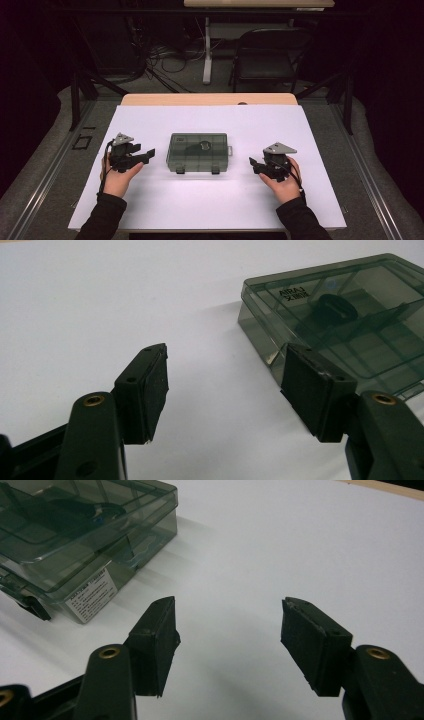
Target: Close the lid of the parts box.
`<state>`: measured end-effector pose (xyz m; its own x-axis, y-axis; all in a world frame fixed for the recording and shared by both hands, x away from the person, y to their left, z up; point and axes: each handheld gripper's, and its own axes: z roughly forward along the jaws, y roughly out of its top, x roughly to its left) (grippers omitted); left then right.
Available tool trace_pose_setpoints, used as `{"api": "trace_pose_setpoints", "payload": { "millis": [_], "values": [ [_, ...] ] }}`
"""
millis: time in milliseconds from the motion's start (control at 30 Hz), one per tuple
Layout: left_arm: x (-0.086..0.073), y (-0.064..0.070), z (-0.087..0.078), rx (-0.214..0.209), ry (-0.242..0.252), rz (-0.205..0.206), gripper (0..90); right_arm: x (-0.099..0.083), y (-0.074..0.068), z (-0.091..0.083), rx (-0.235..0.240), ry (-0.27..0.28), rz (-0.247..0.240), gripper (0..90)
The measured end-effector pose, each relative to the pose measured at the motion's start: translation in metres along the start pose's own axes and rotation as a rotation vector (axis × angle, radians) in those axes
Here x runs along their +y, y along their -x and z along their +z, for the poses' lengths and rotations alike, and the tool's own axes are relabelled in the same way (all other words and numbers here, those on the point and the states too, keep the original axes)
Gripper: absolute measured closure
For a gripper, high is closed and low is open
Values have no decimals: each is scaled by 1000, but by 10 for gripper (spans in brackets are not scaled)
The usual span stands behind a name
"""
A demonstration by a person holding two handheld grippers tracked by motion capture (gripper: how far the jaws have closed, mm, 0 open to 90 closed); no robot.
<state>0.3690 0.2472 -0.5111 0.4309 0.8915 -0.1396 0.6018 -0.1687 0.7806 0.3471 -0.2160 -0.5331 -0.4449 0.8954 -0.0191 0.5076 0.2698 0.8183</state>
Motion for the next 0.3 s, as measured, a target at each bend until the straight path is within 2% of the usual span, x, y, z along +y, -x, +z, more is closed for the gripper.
{"api": "trace_pose_setpoints", "payload": {
  "millis": [300],
  "values": [
    [-1,-3,3,-3,-7,-3,346,-1,4,1,-13,-17,-22,390]
  ]
}}
